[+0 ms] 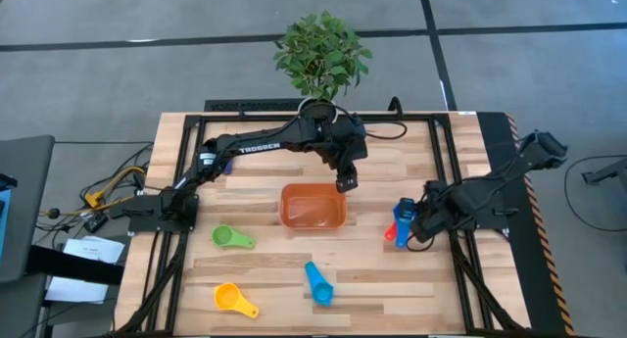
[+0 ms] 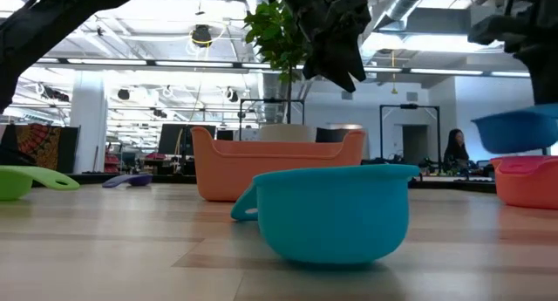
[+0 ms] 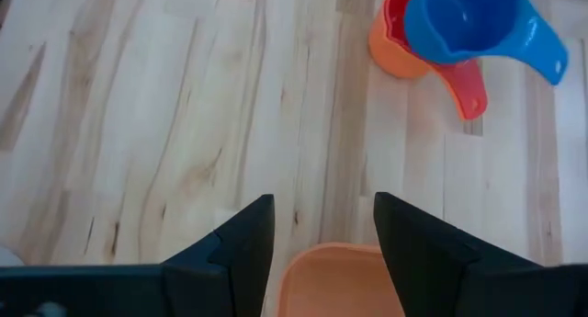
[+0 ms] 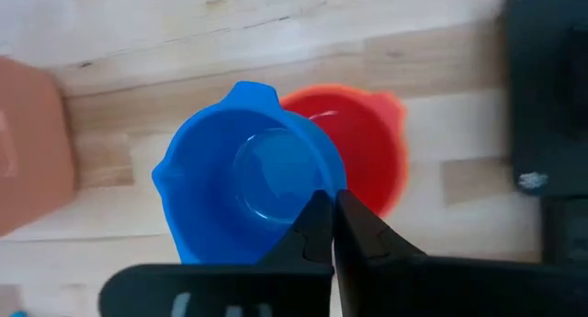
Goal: Nest measuring cups in basket
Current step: Stack the blue measuring cup on top of the red measuring cup
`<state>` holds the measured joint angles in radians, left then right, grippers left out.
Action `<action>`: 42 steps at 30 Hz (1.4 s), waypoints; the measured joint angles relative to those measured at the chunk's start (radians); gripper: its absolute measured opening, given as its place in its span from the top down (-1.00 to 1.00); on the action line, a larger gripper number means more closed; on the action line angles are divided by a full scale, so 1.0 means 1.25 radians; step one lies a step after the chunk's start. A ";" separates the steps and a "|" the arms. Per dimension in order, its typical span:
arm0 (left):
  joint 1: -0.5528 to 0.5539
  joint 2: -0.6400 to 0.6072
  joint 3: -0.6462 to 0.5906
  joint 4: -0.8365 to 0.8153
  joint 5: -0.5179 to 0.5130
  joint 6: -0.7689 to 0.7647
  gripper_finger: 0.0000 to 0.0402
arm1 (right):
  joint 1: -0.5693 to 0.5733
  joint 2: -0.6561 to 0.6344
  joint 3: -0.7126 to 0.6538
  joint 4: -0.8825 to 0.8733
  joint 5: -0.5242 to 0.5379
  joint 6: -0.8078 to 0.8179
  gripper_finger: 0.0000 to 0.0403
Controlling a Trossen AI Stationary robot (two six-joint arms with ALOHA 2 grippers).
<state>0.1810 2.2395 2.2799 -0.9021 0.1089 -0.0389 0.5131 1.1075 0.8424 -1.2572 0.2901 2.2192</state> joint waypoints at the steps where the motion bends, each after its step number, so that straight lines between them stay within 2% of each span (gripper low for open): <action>1: 0.000 0.000 0.000 -0.002 0.000 0.000 0.12 | -0.003 0.005 0.000 0.005 0.000 0.000 0.95; 15: 0.000 0.001 0.000 -0.010 0.029 -0.002 0.12 | 0.008 -0.014 0.001 -0.092 -0.034 -0.002 0.94; 22: 0.000 0.002 0.000 -0.003 0.028 -0.005 0.12 | 0.000 -0.012 0.001 -0.074 -0.041 -0.002 0.88; 33: 0.000 0.002 0.000 0.002 0.036 0.004 0.12 | 0.000 -0.012 0.001 -0.033 -0.067 0.011 0.50; 38: 0.000 0.002 0.000 -0.006 0.036 0.038 0.12 | -0.009 -0.005 0.002 -0.008 -0.066 0.013 0.29; 42: 0.000 0.002 0.000 -0.021 0.037 0.082 0.12 | 0.005 -0.005 0.037 -0.013 -0.066 0.013 0.22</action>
<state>0.1810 2.2417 2.2799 -0.9278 0.1547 0.0634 0.5195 1.1012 0.8881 -1.2737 0.2081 2.2350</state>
